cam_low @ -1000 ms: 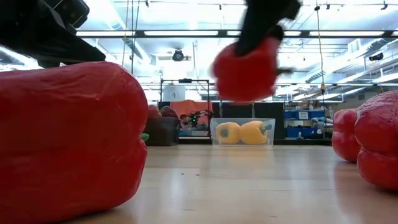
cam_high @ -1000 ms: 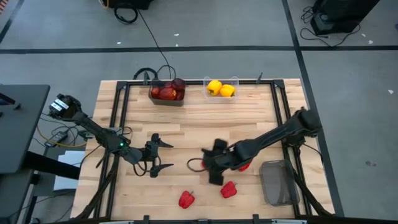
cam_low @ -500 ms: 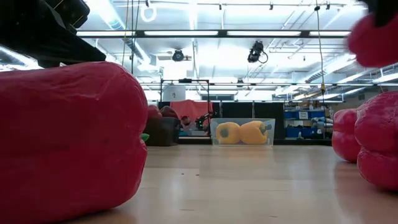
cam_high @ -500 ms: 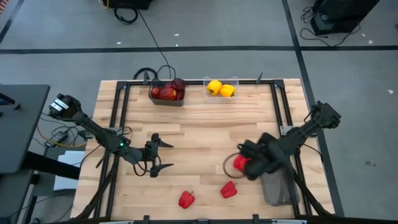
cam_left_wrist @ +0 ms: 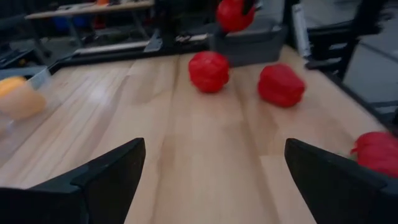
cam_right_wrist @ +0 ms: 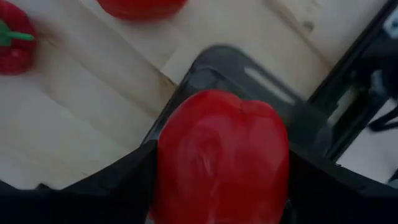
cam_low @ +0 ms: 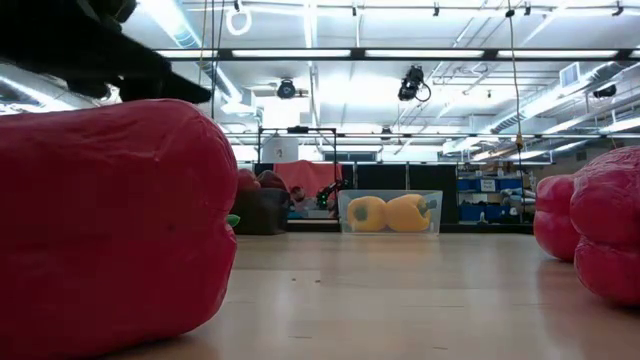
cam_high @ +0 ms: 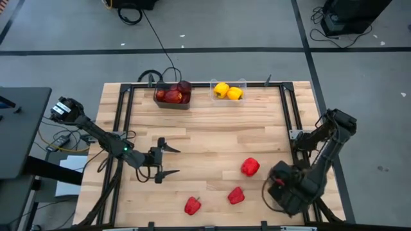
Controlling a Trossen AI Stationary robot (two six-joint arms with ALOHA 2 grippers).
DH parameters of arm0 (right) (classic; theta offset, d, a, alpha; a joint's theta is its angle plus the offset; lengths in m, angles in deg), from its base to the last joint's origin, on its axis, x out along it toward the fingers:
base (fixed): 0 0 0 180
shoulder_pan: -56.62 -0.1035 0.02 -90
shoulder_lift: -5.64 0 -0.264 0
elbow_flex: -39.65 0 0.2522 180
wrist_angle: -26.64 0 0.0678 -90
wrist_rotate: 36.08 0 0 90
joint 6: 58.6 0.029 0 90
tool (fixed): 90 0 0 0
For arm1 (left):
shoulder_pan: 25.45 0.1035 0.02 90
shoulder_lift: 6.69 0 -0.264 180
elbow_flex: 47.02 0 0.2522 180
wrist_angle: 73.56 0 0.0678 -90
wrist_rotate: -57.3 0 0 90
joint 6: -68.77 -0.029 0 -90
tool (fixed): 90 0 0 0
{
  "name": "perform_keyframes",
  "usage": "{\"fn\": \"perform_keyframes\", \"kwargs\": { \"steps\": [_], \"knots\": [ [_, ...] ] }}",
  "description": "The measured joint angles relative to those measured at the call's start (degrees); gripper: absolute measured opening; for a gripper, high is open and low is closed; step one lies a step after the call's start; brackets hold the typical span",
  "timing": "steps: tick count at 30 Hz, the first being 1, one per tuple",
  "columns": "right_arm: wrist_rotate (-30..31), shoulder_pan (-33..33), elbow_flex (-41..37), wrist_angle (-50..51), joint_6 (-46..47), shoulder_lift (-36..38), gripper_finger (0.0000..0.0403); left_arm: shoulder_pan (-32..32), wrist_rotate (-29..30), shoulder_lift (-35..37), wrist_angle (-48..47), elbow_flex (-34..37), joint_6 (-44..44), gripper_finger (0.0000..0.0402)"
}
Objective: Sort produce into baskets
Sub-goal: Put the red bell pepper into the bottom black bin
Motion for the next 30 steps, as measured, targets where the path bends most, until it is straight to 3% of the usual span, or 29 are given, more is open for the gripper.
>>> {"fn": "perform_keyframes", "kwargs": {
  "steps": [7, 16, 20, 24, 28, 30],
  "knots": [
    [4.3, -4.6, -6.0, -7.3, 9.7, -0.1, 0.0358, 0.0, -1.6, 0.0, 3.7, 0.0, -1.1, 0.0392],
    [2.0, -5.0, -9.7, -6.5, 11.4, -0.1, 0.0392, 0.0, -1.6, -3.9, 3.6, 0.0, 6.8, 0.0392],
    [8.9, -4.2, -7.7, -6.1, 11.0, -0.1, 0.039, -0.1, -1.8, -8.0, 3.8, 0.0, 11.6, 0.0392],
    [17.7, -2.2, -6.0, -8.0, 4.1, 0.0, 0.0392, -0.1, -1.8, -12.6, 6.1, 0.0, 14.2, 0.0392],
    [19.7, 1.9, -6.3, -12.5, -10.4, 0.0, 0.0395, -0.1, -1.8, -17.0, 10.7, 0.0, 15.3, 0.0392],
    [20.2, 4.6, -6.4, -12.9, -13.3, -0.1, 0.0395, -0.1, -1.8, -18.7, 12.4, 0.0, 15.5, 0.0392]
  ]
}}
